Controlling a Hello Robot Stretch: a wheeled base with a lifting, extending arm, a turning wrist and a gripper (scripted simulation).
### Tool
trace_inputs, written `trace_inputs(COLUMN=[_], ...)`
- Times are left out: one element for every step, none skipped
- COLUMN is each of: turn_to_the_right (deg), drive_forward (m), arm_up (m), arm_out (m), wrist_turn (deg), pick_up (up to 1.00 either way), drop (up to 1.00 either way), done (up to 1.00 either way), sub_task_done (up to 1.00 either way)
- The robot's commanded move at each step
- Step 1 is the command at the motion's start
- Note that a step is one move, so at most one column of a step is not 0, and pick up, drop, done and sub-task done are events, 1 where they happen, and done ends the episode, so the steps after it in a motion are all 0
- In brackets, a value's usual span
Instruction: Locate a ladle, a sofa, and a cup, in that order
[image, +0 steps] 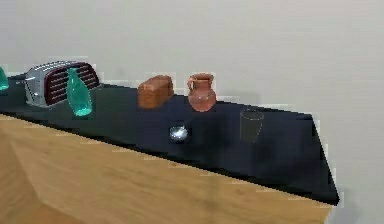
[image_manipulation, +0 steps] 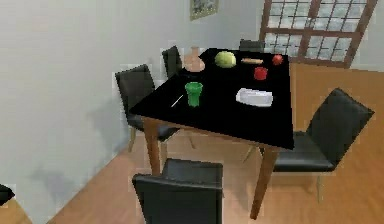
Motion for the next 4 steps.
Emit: trace_inputs(turn_to_the_right=[-45.0, -45.0, -45.0, -24.0], drive_forward=[0.00, 0.00, 0.00, 0.00], arm_up=[0.00, 0.00, 0.00, 0.00], arm_out=[0.00, 0.00, 0.00, 0.00], wrist_turn=[0.0, 0.0, 0.0, 0.0], pick_up=[0.00, 0.00, 0.00, 0.00], drop=[0.00, 0.00, 0.00, 0.00], done=[0.00, 0.00, 0.00, 0.00], sub_task_done=[0.00, 0.00, 0.00, 0.00])
